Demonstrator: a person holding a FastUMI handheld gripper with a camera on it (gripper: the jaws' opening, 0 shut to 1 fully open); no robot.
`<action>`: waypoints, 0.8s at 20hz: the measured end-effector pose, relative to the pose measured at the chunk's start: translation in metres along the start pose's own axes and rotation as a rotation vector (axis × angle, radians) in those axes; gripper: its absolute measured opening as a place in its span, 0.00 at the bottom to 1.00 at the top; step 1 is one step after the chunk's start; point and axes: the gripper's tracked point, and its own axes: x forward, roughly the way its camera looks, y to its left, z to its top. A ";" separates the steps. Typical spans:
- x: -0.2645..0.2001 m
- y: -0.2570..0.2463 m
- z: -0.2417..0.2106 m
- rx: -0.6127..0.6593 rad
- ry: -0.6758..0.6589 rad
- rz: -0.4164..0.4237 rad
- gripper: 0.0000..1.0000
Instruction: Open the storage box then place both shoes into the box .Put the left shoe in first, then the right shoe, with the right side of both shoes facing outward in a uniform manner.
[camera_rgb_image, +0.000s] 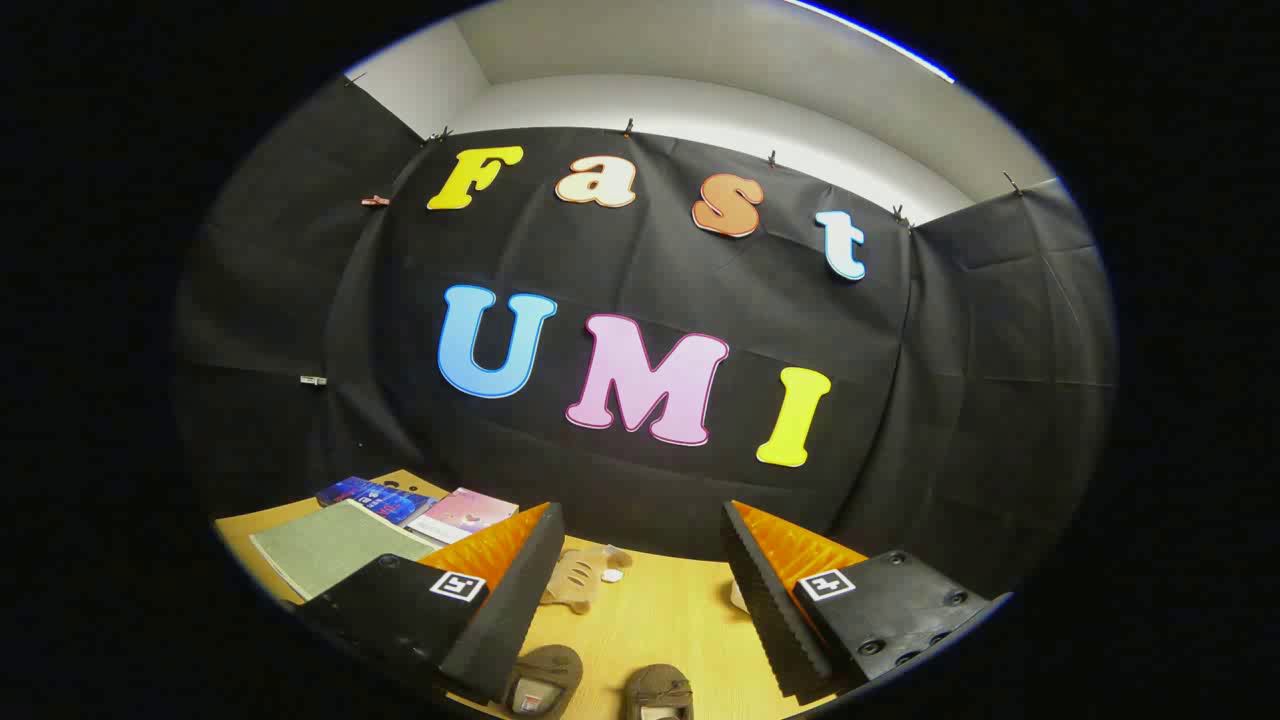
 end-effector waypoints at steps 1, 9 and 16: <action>0.002 0.002 0.000 0.004 0.002 0.003 0.97; 0.011 0.001 -0.007 0.000 0.019 -0.002 0.97; 0.014 -0.004 -0.016 0.020 0.041 -0.018 0.97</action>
